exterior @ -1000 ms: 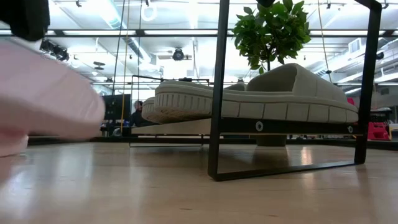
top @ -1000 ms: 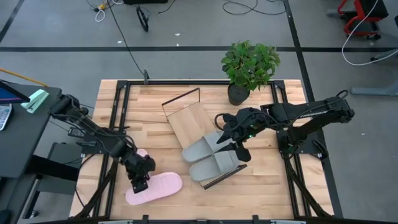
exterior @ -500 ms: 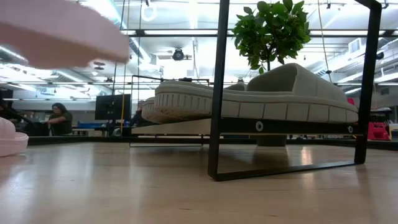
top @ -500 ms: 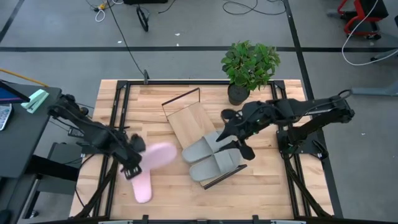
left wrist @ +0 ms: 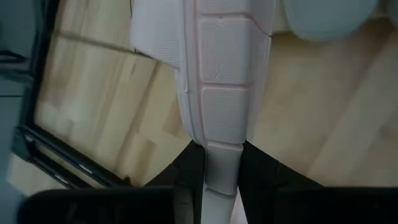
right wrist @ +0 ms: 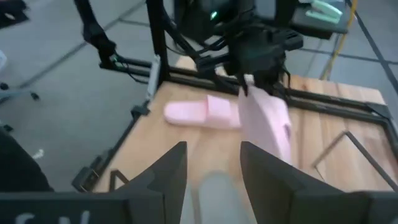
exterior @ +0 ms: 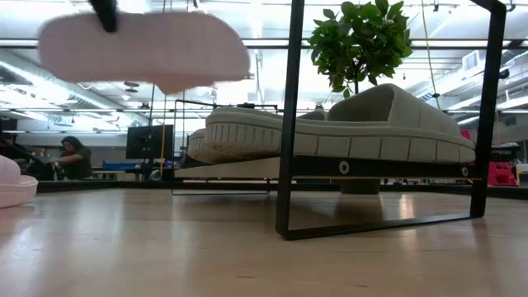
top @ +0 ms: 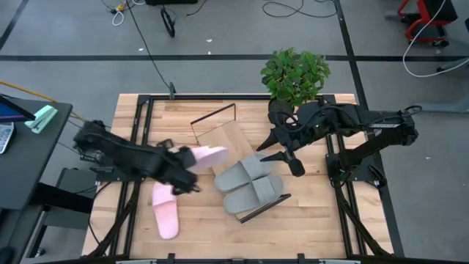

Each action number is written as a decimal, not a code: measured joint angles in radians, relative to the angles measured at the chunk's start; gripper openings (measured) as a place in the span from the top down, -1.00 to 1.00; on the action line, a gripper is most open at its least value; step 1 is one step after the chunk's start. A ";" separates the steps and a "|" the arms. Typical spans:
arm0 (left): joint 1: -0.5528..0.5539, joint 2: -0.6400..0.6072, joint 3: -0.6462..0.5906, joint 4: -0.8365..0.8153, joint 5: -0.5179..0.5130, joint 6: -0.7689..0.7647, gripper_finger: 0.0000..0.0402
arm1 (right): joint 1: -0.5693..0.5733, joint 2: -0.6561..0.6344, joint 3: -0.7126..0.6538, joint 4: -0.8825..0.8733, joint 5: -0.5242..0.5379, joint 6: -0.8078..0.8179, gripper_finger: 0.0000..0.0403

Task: Pick and place slides into the shelf
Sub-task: Put the bottom pink slide on the shelf

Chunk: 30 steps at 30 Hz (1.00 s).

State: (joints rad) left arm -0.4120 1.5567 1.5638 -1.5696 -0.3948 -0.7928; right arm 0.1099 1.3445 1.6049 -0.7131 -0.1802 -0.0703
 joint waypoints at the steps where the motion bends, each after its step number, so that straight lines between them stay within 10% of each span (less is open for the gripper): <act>1: 0.015 0.033 0.019 0.000 -0.006 0.023 0.63 | -0.003 0.000 0.007 -0.018 0.000 -0.011 0.23; 16: 0.133 0.256 0.245 -0.003 -0.363 0.261 0.65 | -0.067 0.001 0.013 -0.188 0.105 -0.197 0.23; 30: 0.142 0.250 0.257 -0.003 -0.413 0.307 0.66 | -0.174 0.037 0.012 -0.187 0.140 -0.410 0.22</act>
State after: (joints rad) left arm -0.2704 1.8069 1.8204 -1.5726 -0.8074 -0.4856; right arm -0.0638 1.3811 1.6173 -0.9003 -0.0404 -0.4807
